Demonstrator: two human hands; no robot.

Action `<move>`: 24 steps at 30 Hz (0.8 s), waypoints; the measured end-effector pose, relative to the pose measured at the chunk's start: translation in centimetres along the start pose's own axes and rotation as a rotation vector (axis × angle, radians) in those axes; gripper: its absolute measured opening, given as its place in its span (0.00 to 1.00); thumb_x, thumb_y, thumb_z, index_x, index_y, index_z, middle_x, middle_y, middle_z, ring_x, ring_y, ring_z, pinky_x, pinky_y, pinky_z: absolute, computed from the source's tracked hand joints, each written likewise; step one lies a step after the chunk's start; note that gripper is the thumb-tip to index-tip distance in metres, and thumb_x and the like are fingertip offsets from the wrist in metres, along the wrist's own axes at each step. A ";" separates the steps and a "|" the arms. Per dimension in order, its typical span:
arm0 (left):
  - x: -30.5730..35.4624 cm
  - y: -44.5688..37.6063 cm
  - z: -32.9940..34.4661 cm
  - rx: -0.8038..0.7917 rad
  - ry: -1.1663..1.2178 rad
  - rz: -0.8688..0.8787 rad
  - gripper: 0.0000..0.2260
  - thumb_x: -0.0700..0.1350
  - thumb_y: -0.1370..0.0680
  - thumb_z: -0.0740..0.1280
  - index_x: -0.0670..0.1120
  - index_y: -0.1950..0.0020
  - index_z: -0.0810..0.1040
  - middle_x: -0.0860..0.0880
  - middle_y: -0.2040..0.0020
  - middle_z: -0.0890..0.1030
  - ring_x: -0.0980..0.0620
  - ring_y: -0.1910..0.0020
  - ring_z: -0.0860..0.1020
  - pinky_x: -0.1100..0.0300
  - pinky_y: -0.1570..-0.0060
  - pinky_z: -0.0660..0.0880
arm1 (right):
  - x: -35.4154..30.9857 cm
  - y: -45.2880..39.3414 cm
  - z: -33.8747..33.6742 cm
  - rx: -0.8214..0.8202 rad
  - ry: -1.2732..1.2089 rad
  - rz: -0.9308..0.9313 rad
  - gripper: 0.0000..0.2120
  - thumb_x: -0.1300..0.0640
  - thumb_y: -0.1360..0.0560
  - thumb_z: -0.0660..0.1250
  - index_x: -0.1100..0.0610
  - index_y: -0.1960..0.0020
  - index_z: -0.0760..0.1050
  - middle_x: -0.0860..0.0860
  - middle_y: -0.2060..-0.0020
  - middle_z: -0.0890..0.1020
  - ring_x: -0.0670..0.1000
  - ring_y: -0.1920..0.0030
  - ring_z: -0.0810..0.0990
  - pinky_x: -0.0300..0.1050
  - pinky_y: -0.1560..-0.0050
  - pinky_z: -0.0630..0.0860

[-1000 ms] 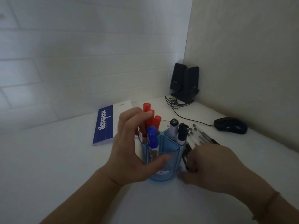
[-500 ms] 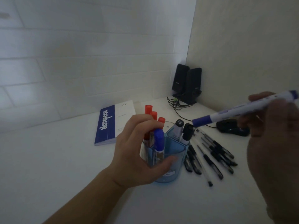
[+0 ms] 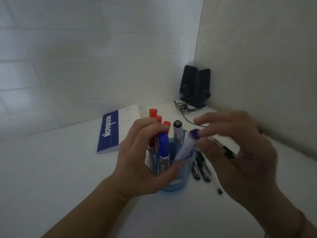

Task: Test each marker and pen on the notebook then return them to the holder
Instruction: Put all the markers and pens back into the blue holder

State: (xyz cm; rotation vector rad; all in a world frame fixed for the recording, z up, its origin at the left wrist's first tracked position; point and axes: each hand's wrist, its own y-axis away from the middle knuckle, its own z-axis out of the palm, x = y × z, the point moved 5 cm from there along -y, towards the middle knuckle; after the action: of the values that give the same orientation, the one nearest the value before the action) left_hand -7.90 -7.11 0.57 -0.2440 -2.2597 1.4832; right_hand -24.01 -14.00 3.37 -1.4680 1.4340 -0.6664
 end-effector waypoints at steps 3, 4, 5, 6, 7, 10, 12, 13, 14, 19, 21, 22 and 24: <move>-0.3 -0.3 -0.3 0.001 -0.050 0.013 0.31 0.56 0.35 0.74 0.44 0.39 0.68 0.47 0.43 0.68 0.57 0.41 0.67 0.66 0.44 0.68 | 2.9 -3.4 0.1 0.018 -0.020 0.143 0.08 0.53 0.24 0.61 0.53 0.47 0.76 0.48 0.44 0.79 0.49 0.43 0.77 0.45 0.45 0.72; -0.4 -0.4 -0.5 0.004 -0.065 0.015 0.31 0.56 0.35 0.74 0.44 0.39 0.68 0.48 0.43 0.68 0.58 0.41 0.67 0.67 0.45 0.68 | 3.9 -2.8 0.1 0.049 -0.088 0.219 0.09 0.52 0.23 0.59 0.51 0.46 0.75 0.46 0.44 0.79 0.47 0.43 0.77 0.41 0.46 0.72; -0.5 -0.6 -0.7 0.004 -0.071 0.020 0.31 0.55 0.35 0.74 0.44 0.39 0.67 0.49 0.43 0.67 0.58 0.42 0.67 0.67 0.46 0.68 | 4.4 -2.0 0.3 0.060 -0.153 0.298 0.11 0.50 0.22 0.57 0.49 0.45 0.75 0.44 0.45 0.80 0.44 0.45 0.78 0.37 0.48 0.73; -0.6 -0.6 -0.8 0.003 -0.067 0.026 0.30 0.53 0.35 0.72 0.43 0.39 0.67 0.49 0.43 0.67 0.57 0.43 0.66 0.67 0.46 0.67 | 5.6 -1.6 0.4 0.044 -0.178 0.393 0.13 0.49 0.21 0.54 0.49 0.45 0.76 0.42 0.47 0.80 0.43 0.46 0.78 0.34 0.50 0.74; -0.6 -0.6 -0.9 0.005 -0.057 0.032 0.28 0.51 0.34 0.70 0.42 0.38 0.66 0.51 0.43 0.66 0.57 0.43 0.66 0.66 0.46 0.67 | 6.7 -1.7 0.5 0.045 -0.213 0.468 0.14 0.47 0.21 0.53 0.48 0.46 0.76 0.41 0.48 0.81 0.43 0.47 0.79 0.35 0.51 0.74; -0.9 -0.5 -1.4 0.062 0.007 0.012 0.24 0.46 0.32 0.63 0.42 0.38 0.65 0.56 0.41 0.64 0.54 0.43 0.66 0.62 0.46 0.67 | 9.8 -1.1 0.6 -0.004 -0.124 0.605 0.11 0.50 0.20 0.55 0.48 0.50 0.76 0.43 0.55 0.82 0.43 0.54 0.79 0.37 0.56 0.73; -1.1 -0.3 -1.7 0.111 0.037 -0.023 0.22 0.47 0.29 0.62 0.42 0.37 0.65 0.57 0.39 0.63 0.54 0.44 0.66 0.59 0.47 0.68 | 10.9 -0.4 0.8 -0.176 0.077 0.635 0.06 0.54 0.22 0.62 0.46 0.55 0.76 0.41 0.62 0.80 0.42 0.60 0.77 0.34 0.60 0.69; -1.2 -0.3 -1.7 0.117 0.027 -0.035 0.22 0.49 0.28 0.62 0.43 0.37 0.65 0.55 0.39 0.64 0.53 0.44 0.67 0.58 0.48 0.69 | 11.1 -0.1 1.2 -0.341 0.192 0.635 0.07 0.55 0.24 0.65 0.45 0.58 0.74 0.40 0.64 0.78 0.41 0.62 0.76 0.31 0.63 0.66; -1.3 -0.2 -1.7 0.106 0.006 -0.044 0.23 0.49 0.29 0.63 0.43 0.36 0.64 0.53 0.40 0.64 0.52 0.43 0.67 0.58 0.48 0.69 | 11.3 0.4 1.8 -0.528 0.279 0.638 0.08 0.54 0.25 0.66 0.43 0.61 0.73 0.39 0.65 0.77 0.40 0.63 0.75 0.31 0.64 0.65; -1.6 0.0 -1.0 0.006 -0.023 -0.096 0.25 0.47 0.31 0.65 0.45 0.35 0.64 0.50 0.42 0.65 0.54 0.43 0.68 0.66 0.48 0.69 | 10.4 2.2 2.3 -1.002 0.560 0.721 0.08 0.41 0.29 0.67 0.43 0.60 0.71 0.41 0.60 0.75 0.41 0.61 0.74 0.37 0.63 0.70; -1.8 0.0 -1.0 0.008 -0.014 -0.117 0.25 0.47 0.30 0.64 0.47 0.35 0.63 0.52 0.41 0.64 0.55 0.44 0.69 0.66 0.49 0.70 | 10.0 2.3 2.7 -0.974 0.553 0.702 0.05 0.44 0.26 0.65 0.41 0.55 0.69 0.41 0.59 0.75 0.43 0.60 0.75 0.38 0.62 0.71; -1.8 0.1 -0.9 0.011 -0.006 -0.125 0.24 0.47 0.30 0.64 0.47 0.35 0.63 0.53 0.41 0.64 0.55 0.43 0.69 0.65 0.48 0.70 | 10.0 2.4 3.0 -0.958 0.533 0.694 0.05 0.45 0.25 0.64 0.41 0.52 0.68 0.42 0.60 0.76 0.44 0.60 0.76 0.39 0.61 0.73; -1.7 0.1 -0.8 0.018 0.002 -0.133 0.24 0.48 0.30 0.63 0.46 0.36 0.64 0.55 0.40 0.63 0.54 0.42 0.69 0.66 0.47 0.70 | 10.0 2.8 3.4 -0.952 0.497 0.696 0.06 0.48 0.23 0.62 0.43 0.48 0.67 0.43 0.60 0.77 0.45 0.60 0.77 0.42 0.58 0.77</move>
State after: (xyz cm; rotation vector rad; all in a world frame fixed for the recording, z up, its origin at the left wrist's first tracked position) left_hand -6.05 -7.03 0.35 -0.0877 -2.2140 1.4333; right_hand -20.62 -22.35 -2.76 -1.3199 2.7013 0.1691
